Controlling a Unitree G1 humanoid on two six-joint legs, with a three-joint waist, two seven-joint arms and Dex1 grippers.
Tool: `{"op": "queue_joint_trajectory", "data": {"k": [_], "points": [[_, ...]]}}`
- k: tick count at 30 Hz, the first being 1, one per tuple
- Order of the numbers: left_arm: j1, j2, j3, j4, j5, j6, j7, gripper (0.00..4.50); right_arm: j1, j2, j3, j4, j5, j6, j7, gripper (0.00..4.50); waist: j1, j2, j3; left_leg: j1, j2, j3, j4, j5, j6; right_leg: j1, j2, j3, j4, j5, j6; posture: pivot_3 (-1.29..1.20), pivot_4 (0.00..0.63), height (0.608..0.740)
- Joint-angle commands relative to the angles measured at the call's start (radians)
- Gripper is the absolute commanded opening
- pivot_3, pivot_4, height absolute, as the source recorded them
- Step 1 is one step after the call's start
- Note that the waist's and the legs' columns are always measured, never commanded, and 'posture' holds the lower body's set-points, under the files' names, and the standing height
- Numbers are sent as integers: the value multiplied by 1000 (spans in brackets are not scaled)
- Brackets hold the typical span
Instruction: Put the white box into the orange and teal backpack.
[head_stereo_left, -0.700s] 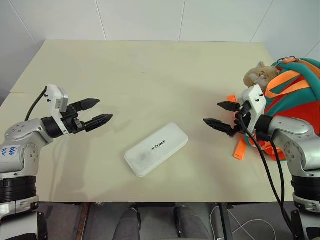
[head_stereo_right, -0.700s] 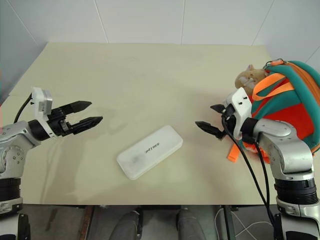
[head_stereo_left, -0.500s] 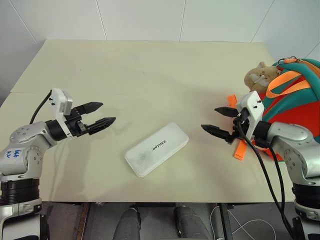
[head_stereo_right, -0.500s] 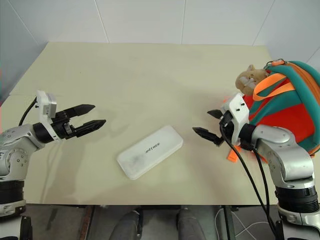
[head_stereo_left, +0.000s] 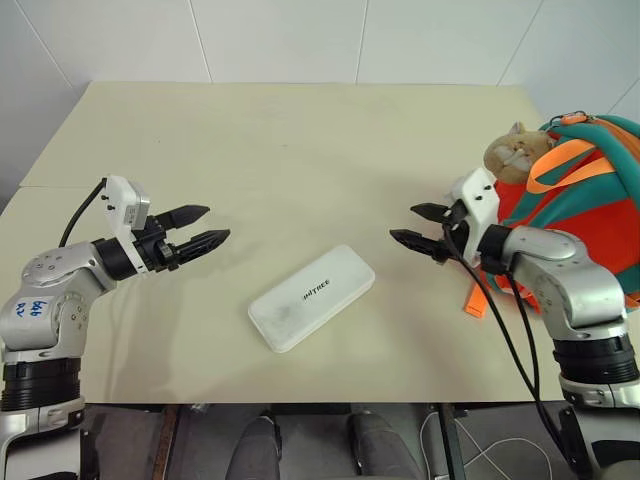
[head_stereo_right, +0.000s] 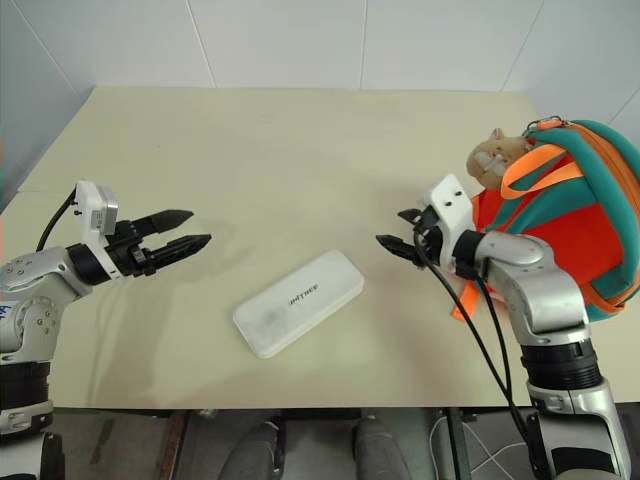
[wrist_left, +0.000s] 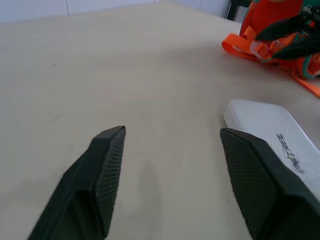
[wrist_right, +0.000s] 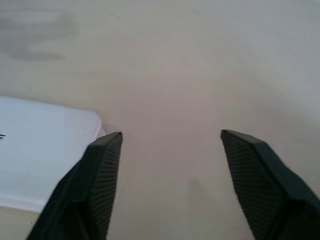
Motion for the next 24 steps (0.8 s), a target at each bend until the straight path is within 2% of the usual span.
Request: {"op": "queue_joint_trajectory", "data": {"k": [1,6,7,11,24], "points": [[-6,41,-15,-25,-4,29,-25,2004,-45,24,2,50,-54,-73,-35,1841,1,0,0,0,0,0,0,0,0,0,0,0,0,0,0,0,150,740],[52,100,-28,-76,-42,134,-68,380,-68,52,54,151,-143,-149,-53,84,2,0,0,0,0,0,0,0,0,0,0,0,0,0,0,0,150,740],[77,116,-24,-102,-58,170,-78,41,-78,56,74,178,-168,-160,-55,0,1,0,0,0,0,0,0,0,0,0,0,0,0,0,0,0,150,740],[139,156,-19,-179,-121,324,-67,41,-114,67,140,264,-234,-192,-21,0,-4,0,0,0,0,0,-1,0,0,-1,0,0,0,0,-1,0,150,740],[214,103,-49,-361,-267,645,79,41,-150,109,210,336,-309,-217,54,0,-2,0,0,0,0,0,0,0,0,-1,0,0,1,0,-1,0,150,740]]}}
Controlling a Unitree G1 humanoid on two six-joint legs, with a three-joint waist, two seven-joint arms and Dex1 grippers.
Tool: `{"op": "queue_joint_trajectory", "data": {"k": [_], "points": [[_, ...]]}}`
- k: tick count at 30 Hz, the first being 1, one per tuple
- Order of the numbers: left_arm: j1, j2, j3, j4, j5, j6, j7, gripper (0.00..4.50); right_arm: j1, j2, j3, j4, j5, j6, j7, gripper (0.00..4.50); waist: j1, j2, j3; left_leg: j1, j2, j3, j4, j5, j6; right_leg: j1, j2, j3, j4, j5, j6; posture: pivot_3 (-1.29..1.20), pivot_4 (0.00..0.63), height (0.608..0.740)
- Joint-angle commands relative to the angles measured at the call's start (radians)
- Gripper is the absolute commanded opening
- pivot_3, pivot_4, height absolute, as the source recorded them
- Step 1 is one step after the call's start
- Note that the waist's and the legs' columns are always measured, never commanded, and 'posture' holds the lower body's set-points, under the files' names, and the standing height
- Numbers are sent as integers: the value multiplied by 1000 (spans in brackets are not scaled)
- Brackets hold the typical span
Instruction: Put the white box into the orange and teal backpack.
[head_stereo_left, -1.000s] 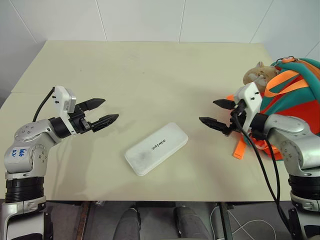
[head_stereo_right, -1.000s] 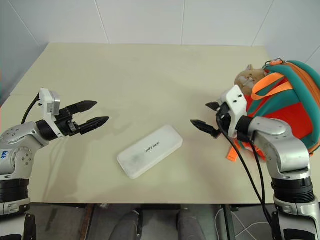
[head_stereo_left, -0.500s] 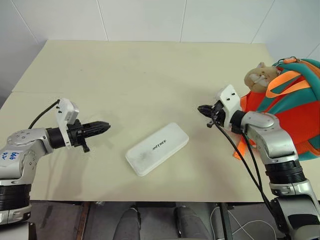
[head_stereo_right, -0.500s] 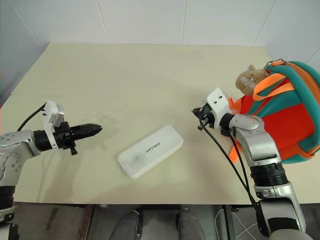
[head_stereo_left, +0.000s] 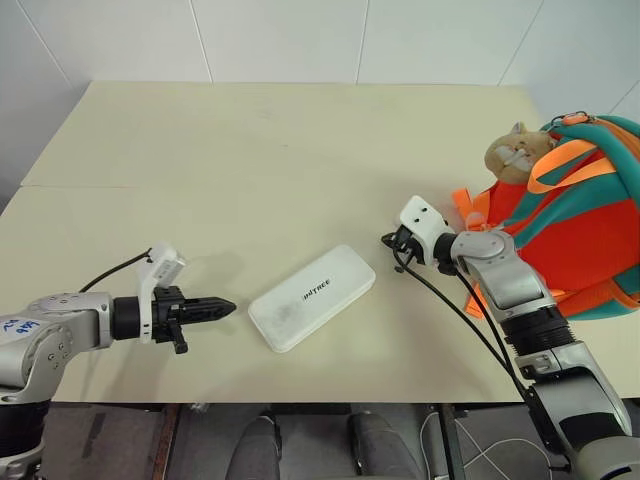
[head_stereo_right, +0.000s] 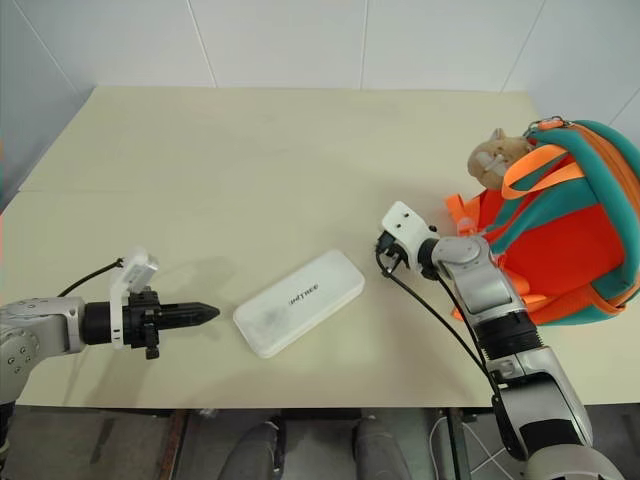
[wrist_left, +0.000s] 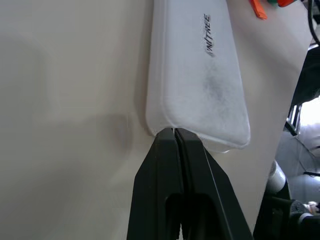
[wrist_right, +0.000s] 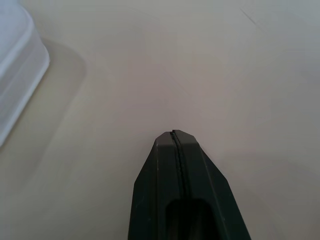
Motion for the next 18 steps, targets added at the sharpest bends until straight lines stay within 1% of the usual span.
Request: {"op": "queue_joint_trajectory", "data": {"k": [1,6,9,13,15,18], "points": [[20,-10,-5,-50,-45,58,34,41,-17,9,2,-20,-9,-15,21,0,0,0,0,0,0,0,0,0,0,0,0,0,0,0,0,0,150,740],[51,-27,-34,-80,-59,120,93,41,-23,15,0,-20,-22,-22,26,0,0,0,0,0,0,0,1,0,0,0,0,0,0,0,0,0,150,740],[60,-27,-57,-72,-39,111,112,41,-26,20,-3,-22,-25,-22,29,0,1,0,0,0,0,0,1,0,0,0,0,0,0,0,0,0,150,740],[44,-42,-84,-51,-10,62,132,41,-21,27,-3,-29,-28,-21,32,0,2,0,0,0,0,0,1,0,0,0,0,0,0,0,0,0,150,740],[21,-70,-91,-28,7,35,156,41,-16,30,-1,-39,-28,-16,39,0,3,0,0,0,-1,0,1,0,0,0,0,0,0,0,0,0,150,740],[-2,-127,-103,-7,40,-56,166,41,4,24,7,-90,-15,16,76,0,4,0,0,0,-1,0,1,0,0,0,0,0,0,0,0,0,150,740]]}}
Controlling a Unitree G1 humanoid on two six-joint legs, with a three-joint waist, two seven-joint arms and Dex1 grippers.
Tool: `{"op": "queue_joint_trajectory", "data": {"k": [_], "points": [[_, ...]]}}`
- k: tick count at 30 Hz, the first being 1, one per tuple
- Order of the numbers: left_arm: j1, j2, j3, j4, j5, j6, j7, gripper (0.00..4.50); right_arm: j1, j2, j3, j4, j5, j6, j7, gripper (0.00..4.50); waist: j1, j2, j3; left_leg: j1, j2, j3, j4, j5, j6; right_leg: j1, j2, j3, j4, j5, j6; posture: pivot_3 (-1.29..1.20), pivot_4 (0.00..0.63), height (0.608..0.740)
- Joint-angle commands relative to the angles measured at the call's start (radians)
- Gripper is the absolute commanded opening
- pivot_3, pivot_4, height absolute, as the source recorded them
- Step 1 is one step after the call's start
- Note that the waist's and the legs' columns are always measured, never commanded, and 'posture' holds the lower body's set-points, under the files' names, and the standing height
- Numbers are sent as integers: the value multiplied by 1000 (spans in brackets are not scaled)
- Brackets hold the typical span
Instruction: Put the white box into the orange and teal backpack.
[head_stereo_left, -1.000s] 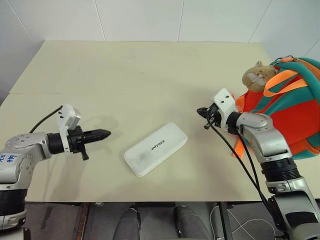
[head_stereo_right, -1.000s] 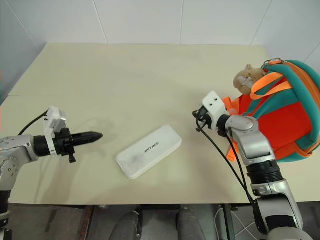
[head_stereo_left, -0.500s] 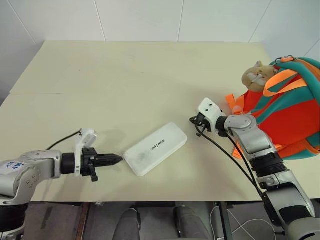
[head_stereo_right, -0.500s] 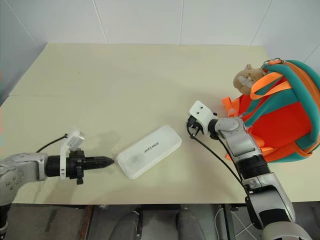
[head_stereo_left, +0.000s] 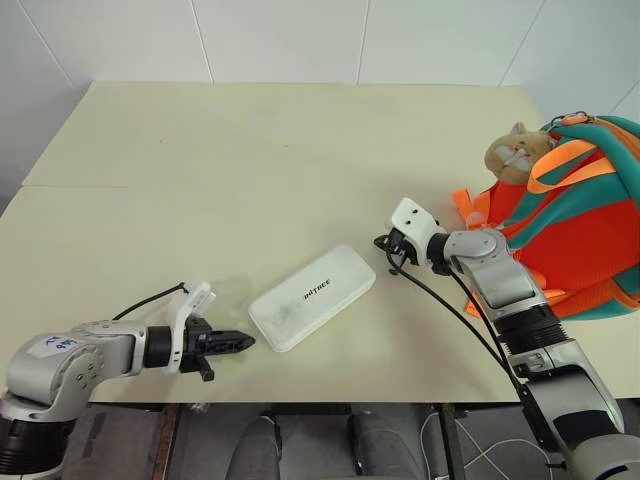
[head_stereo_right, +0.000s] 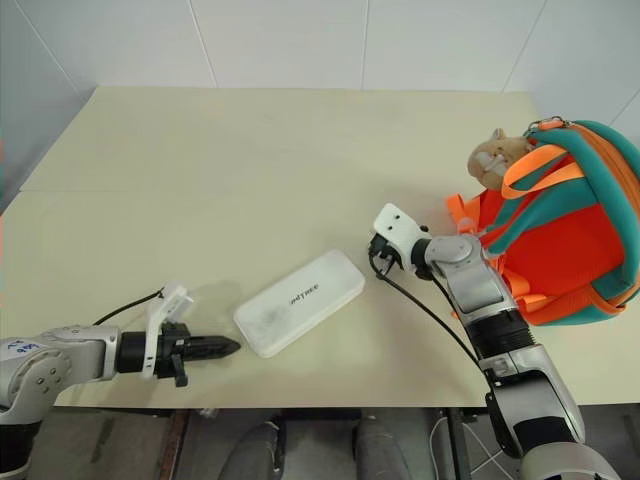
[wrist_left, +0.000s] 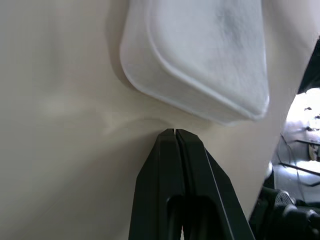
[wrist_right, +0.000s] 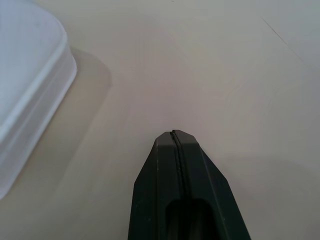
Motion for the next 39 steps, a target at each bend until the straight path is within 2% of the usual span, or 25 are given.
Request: {"op": "queue_joint_trajectory", "data": {"k": [1,14,26,33,39], "points": [[-21,-48,-6,12,34,-102,10,41,14,-9,6,-99,20,27,55,0,-1,0,0,0,0,0,0,0,0,0,0,0,0,0,0,0,150,740],[-75,-114,-41,83,113,-215,18,41,73,-114,21,-300,81,167,228,0,3,0,0,0,0,-1,2,0,0,1,0,0,0,0,1,0,150,740],[-142,-72,-79,137,151,-232,-53,41,150,-256,22,-462,146,277,377,0,3,0,0,0,-1,-1,3,0,0,2,0,0,0,1,1,0,150,740],[-164,-64,-97,149,154,-229,-73,41,187,-329,3,-539,191,305,421,0,3,0,0,0,-1,-1,2,0,0,2,0,0,-1,0,1,0,150,740],[-165,-58,-100,153,157,-221,-78,41,201,-349,-6,-555,214,318,401,0,3,0,0,0,-1,-1,2,0,0,2,0,0,-1,0,1,0,150,740]]}}
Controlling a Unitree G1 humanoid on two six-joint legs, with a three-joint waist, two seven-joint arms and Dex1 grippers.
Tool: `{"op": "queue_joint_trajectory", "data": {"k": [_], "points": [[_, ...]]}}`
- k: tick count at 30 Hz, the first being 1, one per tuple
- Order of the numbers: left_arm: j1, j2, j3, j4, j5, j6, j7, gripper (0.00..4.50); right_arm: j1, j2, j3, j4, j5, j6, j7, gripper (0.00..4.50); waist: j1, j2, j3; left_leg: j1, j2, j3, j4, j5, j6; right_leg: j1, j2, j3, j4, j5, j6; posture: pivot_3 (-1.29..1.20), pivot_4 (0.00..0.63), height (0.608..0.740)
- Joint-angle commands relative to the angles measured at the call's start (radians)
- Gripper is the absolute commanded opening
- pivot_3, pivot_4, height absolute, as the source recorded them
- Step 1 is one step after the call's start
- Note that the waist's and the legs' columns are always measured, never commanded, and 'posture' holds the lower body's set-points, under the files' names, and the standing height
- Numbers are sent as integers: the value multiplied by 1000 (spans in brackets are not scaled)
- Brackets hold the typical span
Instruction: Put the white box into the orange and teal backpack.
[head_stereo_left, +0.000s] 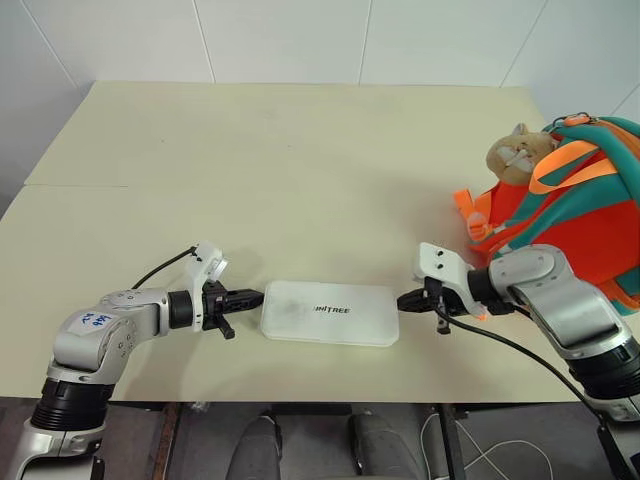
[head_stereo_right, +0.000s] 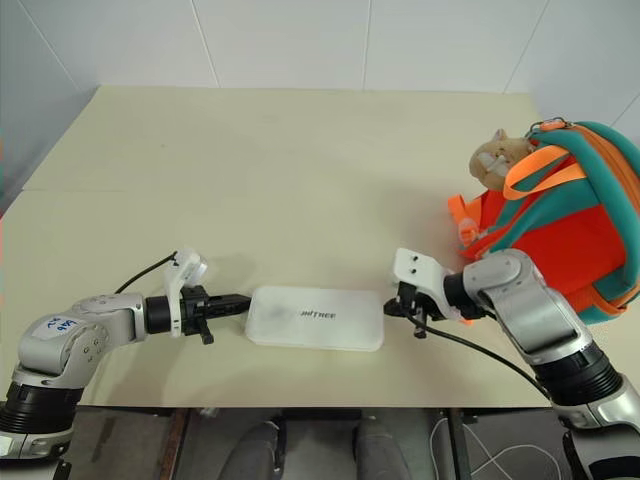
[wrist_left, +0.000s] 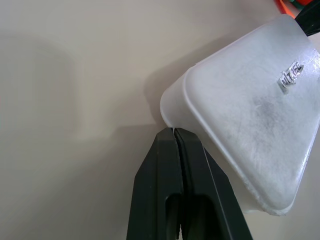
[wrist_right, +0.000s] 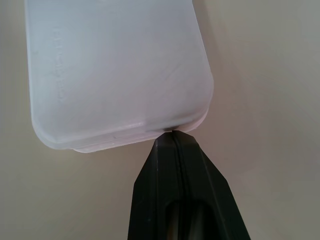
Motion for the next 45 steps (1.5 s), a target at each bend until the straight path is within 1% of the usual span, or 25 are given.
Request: {"op": "queue_joint_trajectory", "data": {"k": [1,7,11,12,13,14,15,18,21,23,26,27,28,32,38,45], "points": [[-11,16,-10,-24,-3,11,-18,41,6,-15,-30,-46,23,-3,-9,0,0,0,0,0,0,0,0,0,0,0,0,0,0,0,0,0,150,740],[4,67,20,-28,-7,48,-24,41,27,-49,-29,9,-25,-52,-50,0,1,0,0,0,0,0,0,0,0,0,0,0,0,0,0,0,150,740],[1,94,62,-18,5,27,-11,41,3,-61,-38,112,-90,-131,-118,0,-1,0,0,0,0,0,0,0,0,0,0,0,0,0,0,0,150,740],[-10,94,75,-3,8,28,4,213,-9,-60,-38,143,-108,-156,-137,0,-1,0,0,0,0,0,0,0,0,0,0,0,0,0,0,0,150,740],[-27,99,91,11,7,43,19,415,-23,-61,-41,174,-122,-180,-153,167,-1,0,0,0,0,0,0,0,0,0,0,0,0,0,0,0,150,740],[-38,102,102,20,6,53,28,605,-33,-61,-44,196,-131,-197,-162,354,0,-1,0,0,0,0,0,0,0,0,0,0,0,0,0,0,150,740],[-49,105,118,19,-7,65,28,893,-41,-63,-49,209,-129,-206,-158,566,0,-1,0,0,0,0,1,0,0,0,0,0,0,0,0,0,150,740],[-80,110,155,12,-53,116,19,1784,-55,-62,-62,228,-125,-221,-148,1517,0,-1,0,0,0,0,1,0,0,0,0,0,0,0,0,0,150,740],[-113,122,176,14,-91,192,13,2750,-59,-61,-70,241,-127,-234,-148,2606,0,-1,0,0,0,0,0,0,0,0,0,0,0,0,0,0,150,740],[-126,137,172,26,-94,235,18,3333,-58,-59,-72,245,-129,-239,-153,3271,0,-1,0,0,0,0,0,0,0,0,0,0,0,0,0,0,150,740],[-124,176,143,35,-110,268,-28,4250,-52,-53,-79,239,-126,-237,-165,4255,-4,-1,0,0,0,0,0,0,0,0,0,0,0,0,0,0,150,740],[-124,185,137,37,-114,277,-38,4487,-51,-51,-81,237,-125,-236,-167,4494,-5,-1,0,0,0,0,0,0,0,0,0,0,0,0,0,0,150,740],[-122,194,131,38,-120,281,-56,4487,-48,-51,-81,232,-123,-234,-169,4494,-4,-1,0,0,0,0,0,0,0,-1,0,0,0,0,0,0,150,740],[-178,172,166,125,-160,425,-29,4487,-40,-50,-85,216,-118,-225,-176,4494,-2,-1,0,0,0,0,0,0,0,-1,0,0,1,0,0,0,150,740],[-284,97,206,277,-186,630,13,4487,-5,-67,-103,162,-92,-189,-157,4494,1,-1,0,-1,0,-1,1,0,0,-1,0,-1,2,0,0,0,150,740],[-303,49,190,413,-266,653,24,4487,35,-53,-109,91,-95,-146,-176,4494,-2,-1,0,0,0,-1,1,0,0,-1,0,-1,4,0,0,0,150,740]]}}
